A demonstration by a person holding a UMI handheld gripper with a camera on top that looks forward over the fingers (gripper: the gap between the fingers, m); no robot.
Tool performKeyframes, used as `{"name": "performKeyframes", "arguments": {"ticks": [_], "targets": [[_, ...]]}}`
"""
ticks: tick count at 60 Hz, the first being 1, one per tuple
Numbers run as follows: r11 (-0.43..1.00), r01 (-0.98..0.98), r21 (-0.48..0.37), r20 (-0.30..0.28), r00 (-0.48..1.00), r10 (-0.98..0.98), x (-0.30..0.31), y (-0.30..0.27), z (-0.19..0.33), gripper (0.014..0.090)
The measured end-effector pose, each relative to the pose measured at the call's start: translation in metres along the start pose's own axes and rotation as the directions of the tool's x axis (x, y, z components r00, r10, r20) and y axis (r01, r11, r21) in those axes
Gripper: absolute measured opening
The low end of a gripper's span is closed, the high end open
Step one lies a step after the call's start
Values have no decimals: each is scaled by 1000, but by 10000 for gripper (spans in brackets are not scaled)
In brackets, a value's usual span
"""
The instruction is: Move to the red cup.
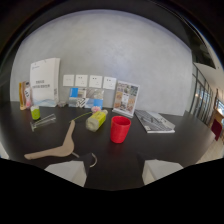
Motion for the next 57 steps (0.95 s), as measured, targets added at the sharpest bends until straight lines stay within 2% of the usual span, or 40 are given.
{"name": "performKeyframes", "arguments": {"ticks": [11,26,39,57], "targets": [[1000,-9,-23,19,1000,9,23,-12,66,847],[998,-5,-67,55,998,9,33,-9,123,851],[996,-6,-88,75,997,13,31,-5,141,847],[996,-8,-89,72,997,14,35,-4,145,845]]}}
